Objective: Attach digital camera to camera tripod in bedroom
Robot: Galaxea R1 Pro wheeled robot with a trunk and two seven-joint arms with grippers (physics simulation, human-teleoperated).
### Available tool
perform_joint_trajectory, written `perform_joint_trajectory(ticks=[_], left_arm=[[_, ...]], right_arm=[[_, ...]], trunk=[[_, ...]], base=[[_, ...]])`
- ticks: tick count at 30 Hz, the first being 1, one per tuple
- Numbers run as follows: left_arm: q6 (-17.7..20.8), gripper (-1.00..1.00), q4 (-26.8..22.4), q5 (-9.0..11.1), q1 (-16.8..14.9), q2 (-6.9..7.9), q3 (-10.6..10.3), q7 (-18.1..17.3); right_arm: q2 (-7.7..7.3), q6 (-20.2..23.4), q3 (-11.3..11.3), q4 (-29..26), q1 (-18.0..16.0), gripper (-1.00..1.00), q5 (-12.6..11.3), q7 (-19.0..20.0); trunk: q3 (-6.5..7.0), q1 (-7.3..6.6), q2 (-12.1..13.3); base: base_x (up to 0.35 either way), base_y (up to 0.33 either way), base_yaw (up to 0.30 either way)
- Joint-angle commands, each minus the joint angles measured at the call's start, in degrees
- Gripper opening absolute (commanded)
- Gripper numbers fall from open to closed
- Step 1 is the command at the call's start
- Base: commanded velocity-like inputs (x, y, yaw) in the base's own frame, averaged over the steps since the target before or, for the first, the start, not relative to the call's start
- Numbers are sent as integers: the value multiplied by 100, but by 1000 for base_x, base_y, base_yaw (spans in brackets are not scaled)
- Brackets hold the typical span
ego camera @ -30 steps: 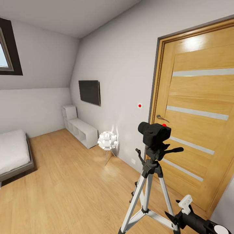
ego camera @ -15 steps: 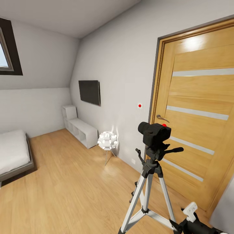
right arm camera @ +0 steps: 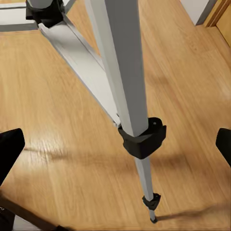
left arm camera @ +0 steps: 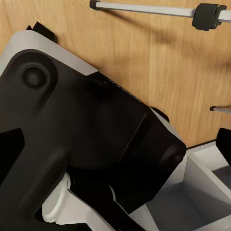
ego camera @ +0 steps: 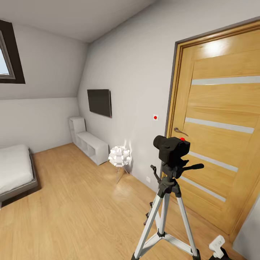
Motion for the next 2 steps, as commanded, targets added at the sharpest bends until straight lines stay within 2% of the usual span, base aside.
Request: perform_joint_trajectory(ticks=[1, 2], left_arm=[[29, 100, 4, 60, -2, 1, -48, -20], [29, 100, 4, 60, -2, 1, -48, -20]], right_arm=[[-4, 80, -13, 7, -3, 100, 56, 37], [-10, 110, -7, 16, -3, 100, 94, 37]], trunk=[[-2, 2, -4], [-2, 2, -4]], base=[[0, 0, 0], [0, 0, 0]])
